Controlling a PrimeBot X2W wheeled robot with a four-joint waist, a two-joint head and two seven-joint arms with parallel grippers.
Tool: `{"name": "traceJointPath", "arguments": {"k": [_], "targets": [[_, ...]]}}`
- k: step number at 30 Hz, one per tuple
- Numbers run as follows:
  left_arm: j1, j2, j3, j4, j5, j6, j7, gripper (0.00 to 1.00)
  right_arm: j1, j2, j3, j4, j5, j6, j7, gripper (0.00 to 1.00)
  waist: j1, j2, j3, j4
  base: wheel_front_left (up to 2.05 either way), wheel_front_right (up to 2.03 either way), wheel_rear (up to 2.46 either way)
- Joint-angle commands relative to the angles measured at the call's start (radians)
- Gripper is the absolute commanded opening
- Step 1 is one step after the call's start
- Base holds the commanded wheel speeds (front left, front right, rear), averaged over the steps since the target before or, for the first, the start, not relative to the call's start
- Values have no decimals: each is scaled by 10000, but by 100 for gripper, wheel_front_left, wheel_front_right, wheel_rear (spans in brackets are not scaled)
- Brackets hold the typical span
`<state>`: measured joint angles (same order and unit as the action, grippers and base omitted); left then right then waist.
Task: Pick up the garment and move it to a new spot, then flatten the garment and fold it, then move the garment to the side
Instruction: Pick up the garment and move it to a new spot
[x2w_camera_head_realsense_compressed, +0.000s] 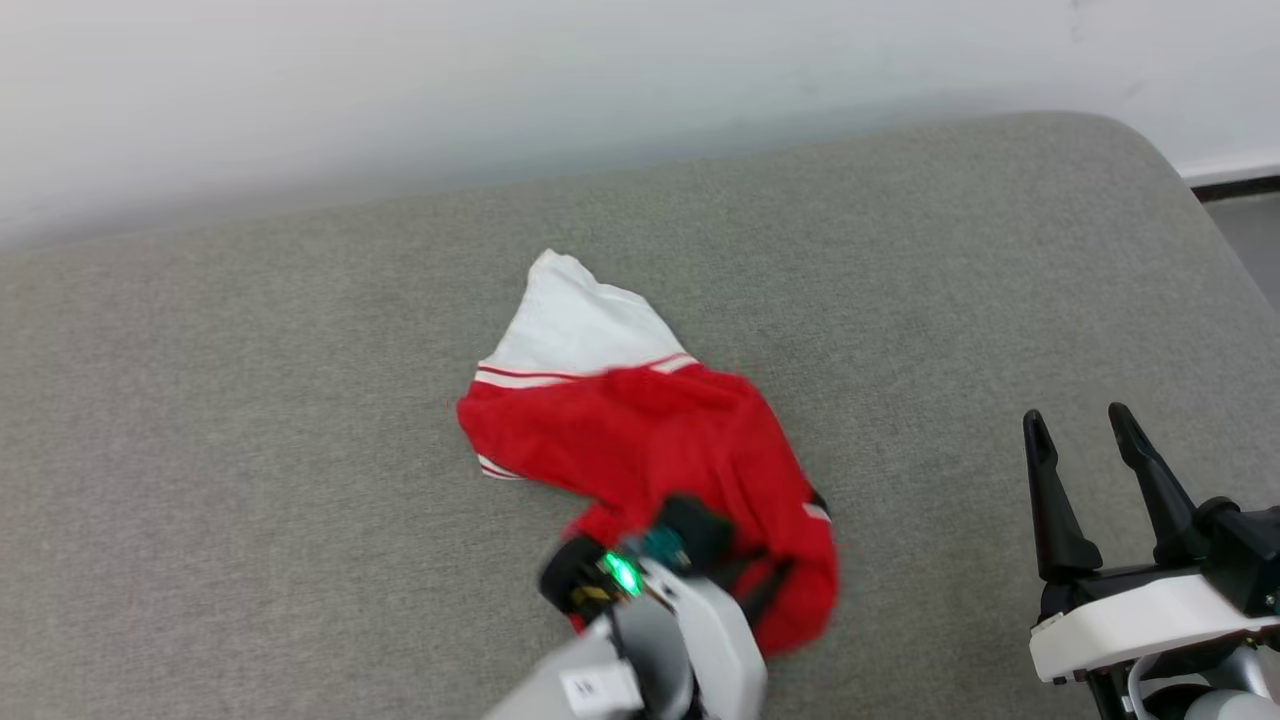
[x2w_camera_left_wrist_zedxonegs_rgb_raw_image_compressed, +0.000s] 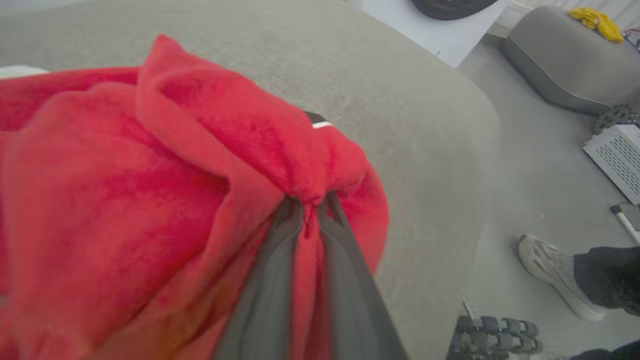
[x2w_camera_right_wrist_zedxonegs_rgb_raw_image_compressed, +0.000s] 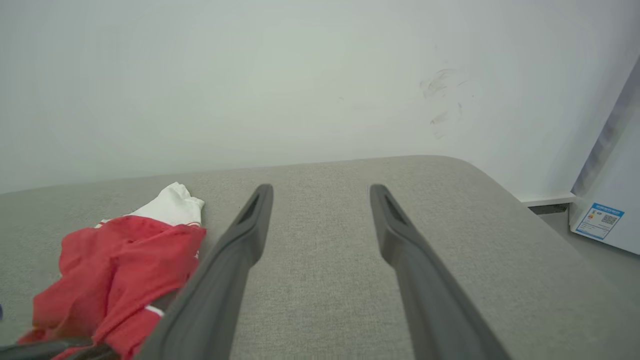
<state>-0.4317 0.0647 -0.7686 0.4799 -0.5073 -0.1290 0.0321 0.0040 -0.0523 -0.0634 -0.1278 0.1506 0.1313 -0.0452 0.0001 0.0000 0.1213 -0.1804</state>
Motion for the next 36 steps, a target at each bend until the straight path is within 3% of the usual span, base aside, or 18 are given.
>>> {"name": "traceJointPath", "arguments": {"k": [1,8,9,10,11,14,20,27,36], "targets": [[181,-28,-234,-83,-84,-17,5,0,-9,30,-12,1,63,-10,-76,100,-1,0,72,-56,0,0,0],[606,-14,-1905,-181,-687,-22,54,0,-25,29,-59,-56,46,-10,12,100,-1,0,63,137,0,0,0],[565,-23,-2008,-223,-677,-23,-91,25,-14,29,-84,-74,35,-10,35,100,-1,0,36,209,0,0,0],[488,-21,-2100,-227,-649,-23,-253,71,16,29,-102,-80,0,-10,55,100,-1,0,-34,300,0,0,0],[401,-24,-2143,-263,-596,-23,-452,100,54,31,-103,-93,-36,-10,86,100,-1,0,-99,383,0,0,0],[241,-28,-2021,-424,-425,60,-1244,100,180,28,-141,-109,-104,-10,161,100,-1,0,-388,631,0,0,0],[224,8,-1546,-917,33,642,-2690,100,446,28,-275,-173,-177,-10,342,100,-1,0,-962,1192,0,0,0],[710,436,-154,-1482,-35,1503,-2968,100,670,27,-233,-275,-198,-10,524,100,-1,0,-1305,1721,0,0,0],[2046,1318,2634,-2772,425,2725,-2972,100,789,28,-13,-188,-173,-10,605,100,-1,0,-1463,2062,0,0,0]]}}
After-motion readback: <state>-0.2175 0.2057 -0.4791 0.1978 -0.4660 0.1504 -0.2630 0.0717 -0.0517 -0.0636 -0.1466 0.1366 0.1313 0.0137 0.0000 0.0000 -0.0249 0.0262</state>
